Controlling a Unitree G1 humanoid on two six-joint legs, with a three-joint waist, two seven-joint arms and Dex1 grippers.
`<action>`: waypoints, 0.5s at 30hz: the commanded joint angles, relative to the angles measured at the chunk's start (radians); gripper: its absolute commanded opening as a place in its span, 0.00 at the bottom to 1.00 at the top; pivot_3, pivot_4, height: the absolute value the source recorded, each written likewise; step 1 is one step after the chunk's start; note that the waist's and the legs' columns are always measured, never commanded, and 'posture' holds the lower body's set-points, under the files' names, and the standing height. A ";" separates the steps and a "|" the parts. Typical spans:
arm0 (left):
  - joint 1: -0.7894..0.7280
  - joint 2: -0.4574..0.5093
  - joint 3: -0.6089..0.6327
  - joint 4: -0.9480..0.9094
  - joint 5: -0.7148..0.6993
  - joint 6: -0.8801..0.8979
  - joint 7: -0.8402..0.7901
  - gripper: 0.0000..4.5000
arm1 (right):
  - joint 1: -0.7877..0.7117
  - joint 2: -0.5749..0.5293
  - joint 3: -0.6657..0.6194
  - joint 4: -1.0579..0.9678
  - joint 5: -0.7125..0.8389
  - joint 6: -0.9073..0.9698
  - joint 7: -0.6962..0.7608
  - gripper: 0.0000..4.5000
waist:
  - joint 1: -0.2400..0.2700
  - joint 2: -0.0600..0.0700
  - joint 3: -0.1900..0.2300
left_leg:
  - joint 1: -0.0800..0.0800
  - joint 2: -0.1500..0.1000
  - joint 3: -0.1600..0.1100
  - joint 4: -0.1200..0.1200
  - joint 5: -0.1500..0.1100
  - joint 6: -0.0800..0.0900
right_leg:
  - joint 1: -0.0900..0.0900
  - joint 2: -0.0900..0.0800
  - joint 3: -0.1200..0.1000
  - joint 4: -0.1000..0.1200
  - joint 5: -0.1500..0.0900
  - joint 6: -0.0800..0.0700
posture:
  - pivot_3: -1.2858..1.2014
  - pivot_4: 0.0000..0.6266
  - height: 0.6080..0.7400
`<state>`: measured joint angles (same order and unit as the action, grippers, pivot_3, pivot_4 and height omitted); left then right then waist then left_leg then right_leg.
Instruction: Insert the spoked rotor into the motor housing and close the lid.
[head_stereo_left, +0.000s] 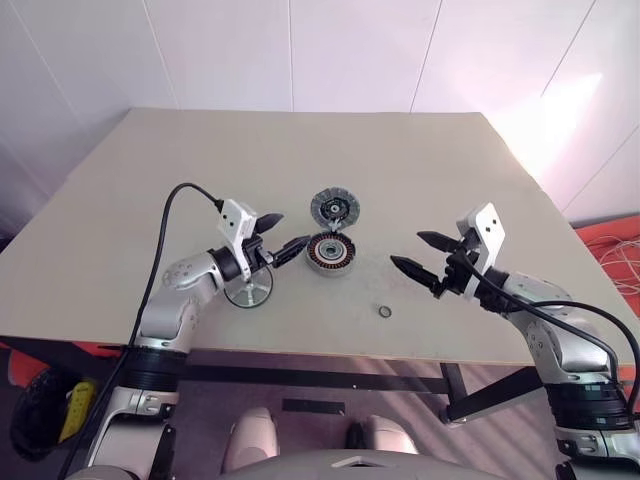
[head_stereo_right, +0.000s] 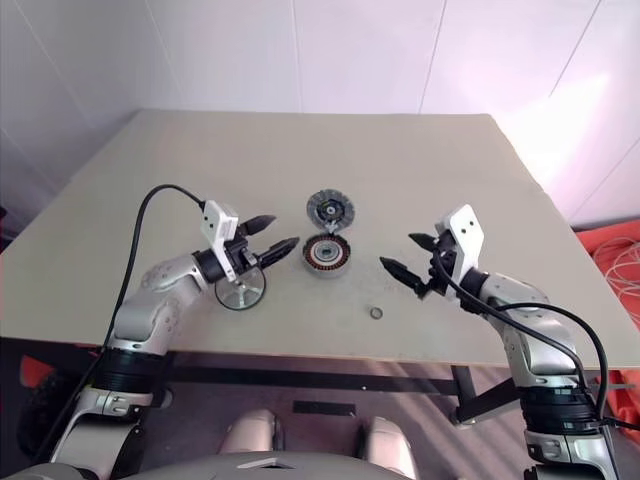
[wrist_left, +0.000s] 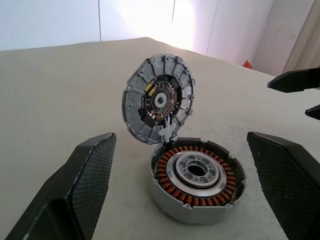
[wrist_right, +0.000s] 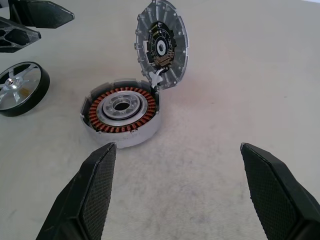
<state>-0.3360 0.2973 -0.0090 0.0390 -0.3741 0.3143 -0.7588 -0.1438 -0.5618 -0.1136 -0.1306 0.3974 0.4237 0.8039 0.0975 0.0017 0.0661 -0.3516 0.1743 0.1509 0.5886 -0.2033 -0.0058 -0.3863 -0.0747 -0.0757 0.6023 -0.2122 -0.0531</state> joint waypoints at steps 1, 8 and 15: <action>-0.008 0.001 0.002 -0.027 -0.011 -0.010 -0.005 1.00 | -0.006 -0.009 -0.010 -0.016 0.009 -0.026 0.013 1.00 | 0.000 0.000 0.000 | 0.000 0.000 0.000 0.000 0.000 0.000 | 0.000 0.000 0.000 0.000 0.000 0.000 | 0.52 0.00 1.00; -0.008 0.005 0.005 -0.025 -0.009 -0.014 -0.006 1.00 | 0.041 -0.020 0.022 -0.027 -0.007 -0.047 0.060 1.00 | 0.001 0.000 0.000 | 0.000 0.000 0.000 0.000 0.000 0.000 | 0.000 0.000 0.000 0.000 0.000 0.000 | 0.52 0.00 1.00; -0.008 0.015 0.011 -0.021 -0.009 -0.014 -0.010 1.00 | 0.099 -0.046 0.092 -0.042 -0.064 -0.067 0.082 1.00 | 0.000 0.000 0.000 | 0.000 0.000 0.000 0.000 0.000 0.000 | 0.000 0.000 0.000 0.000 0.000 0.000 | 0.52 0.00 1.00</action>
<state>-0.3357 0.3048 -0.0080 0.0390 -0.3738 0.3142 -0.7600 -0.0360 -0.5944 -0.0284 -0.1367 0.3489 0.3848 0.8838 0.0972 0.0017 0.0661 -0.3513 0.1743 0.1508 0.5887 -0.2033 -0.0058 -0.3860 -0.0747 -0.0757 0.6020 -0.2124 -0.0528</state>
